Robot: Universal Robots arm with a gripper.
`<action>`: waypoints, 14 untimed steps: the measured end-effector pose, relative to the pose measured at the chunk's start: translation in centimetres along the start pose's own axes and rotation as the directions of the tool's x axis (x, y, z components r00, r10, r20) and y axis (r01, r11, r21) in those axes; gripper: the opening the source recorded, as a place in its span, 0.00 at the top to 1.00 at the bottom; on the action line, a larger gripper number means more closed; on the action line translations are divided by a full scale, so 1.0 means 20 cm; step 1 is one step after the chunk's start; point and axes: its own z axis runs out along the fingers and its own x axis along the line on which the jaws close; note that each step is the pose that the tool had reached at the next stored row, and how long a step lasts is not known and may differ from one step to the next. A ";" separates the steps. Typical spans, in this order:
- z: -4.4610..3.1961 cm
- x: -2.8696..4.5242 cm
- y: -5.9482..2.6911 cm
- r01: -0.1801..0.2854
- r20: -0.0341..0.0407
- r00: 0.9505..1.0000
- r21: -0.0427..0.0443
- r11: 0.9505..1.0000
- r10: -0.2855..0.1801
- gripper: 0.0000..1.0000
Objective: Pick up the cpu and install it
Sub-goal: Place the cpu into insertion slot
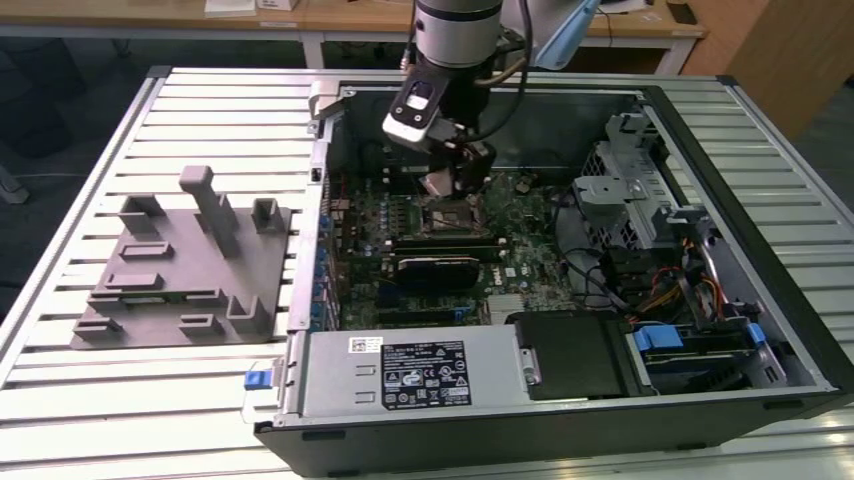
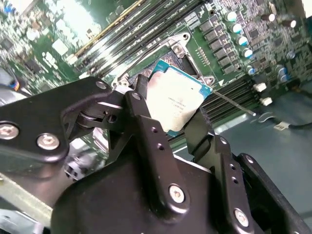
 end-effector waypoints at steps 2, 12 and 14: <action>0.001 0.000 0.000 -0.036 0.001 0.999 0.001 0.999 0.036 0.46; 0.004 0.000 0.000 -0.216 0.009 0.976 0.005 0.976 0.216 0.46; 0.005 0.000 0.000 -0.251 0.010 0.968 0.005 0.968 0.251 0.46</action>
